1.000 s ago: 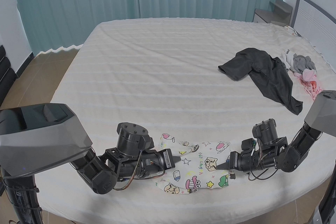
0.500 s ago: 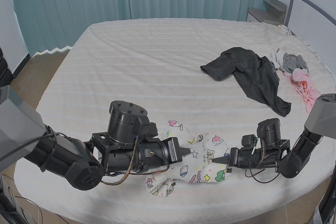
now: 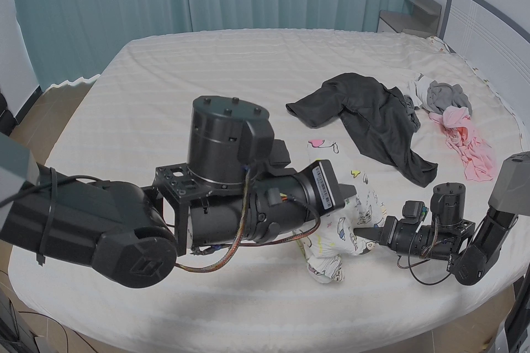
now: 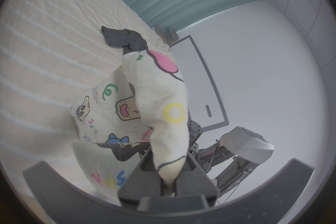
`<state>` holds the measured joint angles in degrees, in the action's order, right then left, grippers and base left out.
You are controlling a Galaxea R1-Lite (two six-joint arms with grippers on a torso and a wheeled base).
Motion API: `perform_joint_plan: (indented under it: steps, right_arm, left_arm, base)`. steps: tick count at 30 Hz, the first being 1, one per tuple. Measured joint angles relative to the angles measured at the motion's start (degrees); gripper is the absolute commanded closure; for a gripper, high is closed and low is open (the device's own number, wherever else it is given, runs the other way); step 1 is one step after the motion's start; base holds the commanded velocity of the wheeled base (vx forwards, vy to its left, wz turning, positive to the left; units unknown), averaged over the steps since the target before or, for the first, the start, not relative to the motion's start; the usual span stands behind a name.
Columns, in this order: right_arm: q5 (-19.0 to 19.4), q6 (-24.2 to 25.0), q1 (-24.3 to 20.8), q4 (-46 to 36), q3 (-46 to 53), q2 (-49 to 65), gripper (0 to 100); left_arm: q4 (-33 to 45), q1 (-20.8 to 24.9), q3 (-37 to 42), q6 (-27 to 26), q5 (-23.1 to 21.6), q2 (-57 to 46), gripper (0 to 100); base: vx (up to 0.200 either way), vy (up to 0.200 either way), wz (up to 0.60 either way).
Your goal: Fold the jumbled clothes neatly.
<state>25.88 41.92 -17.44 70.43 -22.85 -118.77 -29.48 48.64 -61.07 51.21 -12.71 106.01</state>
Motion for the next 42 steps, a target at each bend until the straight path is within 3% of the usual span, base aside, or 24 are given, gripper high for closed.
perform_joint_plan:
  steps: [9, 13, 21, 30, 42]
  right_arm:
    - [0.0, 0.7, 1.9, 1.0, 1.5, 0.7, 100]
    - [0.0, 0.6, 2.1, 1.0, 1.7, 1.0, 100]
    - [0.3, 0.2, 1.2, 1.1, 2.0, 0.7, 100]
    - [0.2, 0.0, -3.9, 1.1, 2.2, -1.1, 100]
    - [0.1, -0.4, -10.4, -1.8, 2.3, -3.1, 100]
  left_arm:
    - [-0.3, -0.4, 0.1, 2.2, 0.0, -0.2, 100]
    - [-0.8, -1.9, 3.7, 2.3, -0.5, -0.8, 100]
    - [-7.5, -9.4, 17.1, 2.1, -3.2, -2.3, 100]
    - [-13.0, -18.9, 30.5, -3.2, -6.0, -3.9, 100]
    - [-13.4, -24.2, 37.8, -7.9, -7.6, -2.6, 100]
  base:
    - [0.0, 0.0, 0.0]
    - [0.0, 0.0, 0.0]
    - [0.0, 0.0, 0.0]
    - [0.0, 0.0, 0.0]
    - [0.0, 0.0, 0.0]
